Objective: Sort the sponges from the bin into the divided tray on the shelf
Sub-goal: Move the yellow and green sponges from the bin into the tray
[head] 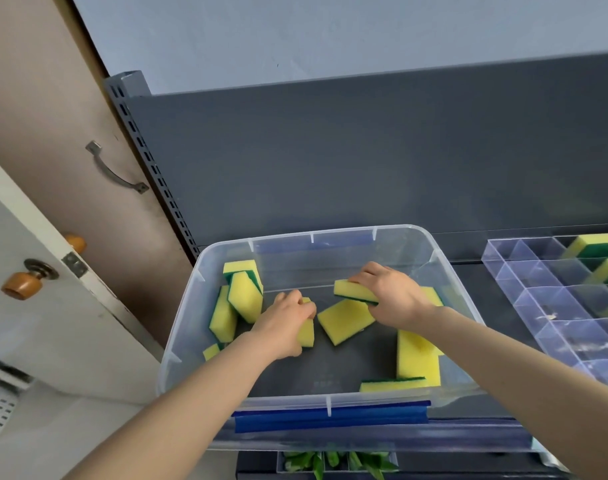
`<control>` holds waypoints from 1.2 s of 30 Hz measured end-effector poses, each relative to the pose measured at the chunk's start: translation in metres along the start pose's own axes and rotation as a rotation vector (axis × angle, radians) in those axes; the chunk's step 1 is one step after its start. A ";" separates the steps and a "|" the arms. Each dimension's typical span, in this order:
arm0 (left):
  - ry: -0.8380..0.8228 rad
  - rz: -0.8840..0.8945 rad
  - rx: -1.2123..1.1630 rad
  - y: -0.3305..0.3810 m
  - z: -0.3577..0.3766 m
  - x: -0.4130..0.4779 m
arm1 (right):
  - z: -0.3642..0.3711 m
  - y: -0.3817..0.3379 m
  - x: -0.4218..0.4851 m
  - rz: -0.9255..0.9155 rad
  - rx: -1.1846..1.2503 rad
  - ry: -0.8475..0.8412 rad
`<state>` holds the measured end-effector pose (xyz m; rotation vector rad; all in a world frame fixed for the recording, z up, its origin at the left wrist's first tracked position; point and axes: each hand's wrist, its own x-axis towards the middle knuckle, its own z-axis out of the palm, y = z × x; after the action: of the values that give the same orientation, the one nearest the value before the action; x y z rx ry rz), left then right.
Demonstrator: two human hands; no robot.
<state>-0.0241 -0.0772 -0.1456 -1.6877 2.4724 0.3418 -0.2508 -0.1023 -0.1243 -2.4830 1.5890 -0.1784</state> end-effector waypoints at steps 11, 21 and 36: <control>0.312 -0.063 -0.220 -0.001 -0.017 -0.006 | -0.006 -0.001 -0.001 0.043 0.145 0.133; 0.519 -0.117 -0.255 0.043 -0.104 0.009 | -0.076 0.033 -0.018 0.020 0.302 0.359; 0.606 0.161 -0.287 0.216 -0.154 0.111 | -0.177 0.202 -0.090 0.141 0.120 0.414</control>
<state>-0.2621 -0.1413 0.0020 -1.9320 3.1341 0.2332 -0.5031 -0.1191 0.0036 -2.3350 1.8320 -0.7855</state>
